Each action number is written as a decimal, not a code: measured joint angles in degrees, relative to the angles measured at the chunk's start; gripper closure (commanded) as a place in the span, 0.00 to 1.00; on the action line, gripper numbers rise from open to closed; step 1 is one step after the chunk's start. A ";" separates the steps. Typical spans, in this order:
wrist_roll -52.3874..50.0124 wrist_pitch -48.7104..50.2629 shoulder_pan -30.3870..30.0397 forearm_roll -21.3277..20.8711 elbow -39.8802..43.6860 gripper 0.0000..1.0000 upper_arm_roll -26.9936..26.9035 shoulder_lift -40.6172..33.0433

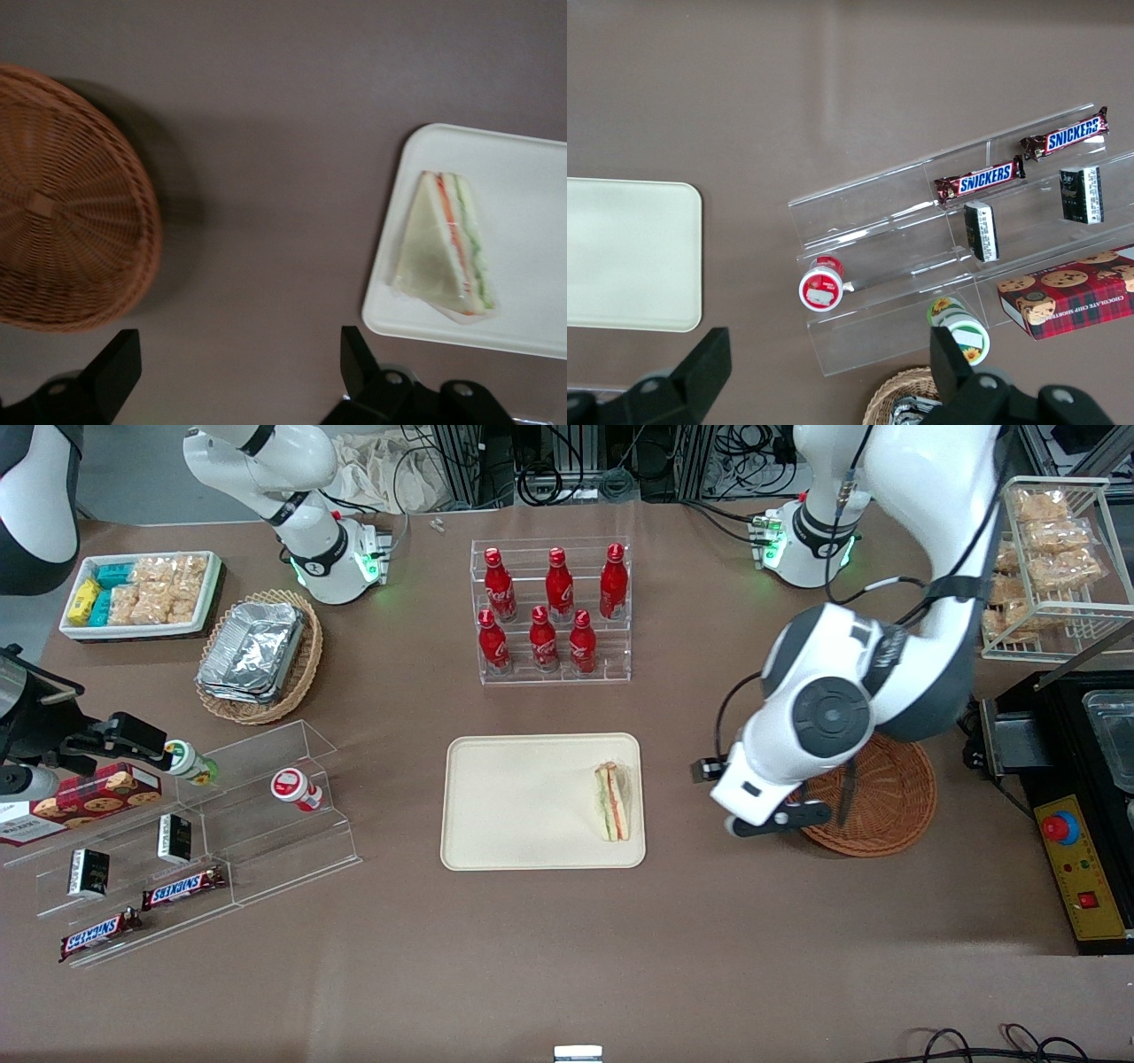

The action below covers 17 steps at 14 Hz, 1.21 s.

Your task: Place sandwich from basket to tray

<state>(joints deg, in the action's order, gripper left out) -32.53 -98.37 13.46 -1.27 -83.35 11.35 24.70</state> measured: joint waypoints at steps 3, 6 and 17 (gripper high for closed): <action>7.45 2.55 -5.18 -0.34 -1.07 0.00 -0.15 -3.45; 22.70 4.95 -11.09 -0.97 -1.75 0.00 -0.26 -6.84; 36.35 7.10 -19.69 -3.49 -1.58 0.00 -1.17 -10.55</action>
<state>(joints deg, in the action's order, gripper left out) 3.83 -91.26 -6.23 -4.76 -84.94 10.18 14.15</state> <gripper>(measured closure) 0.000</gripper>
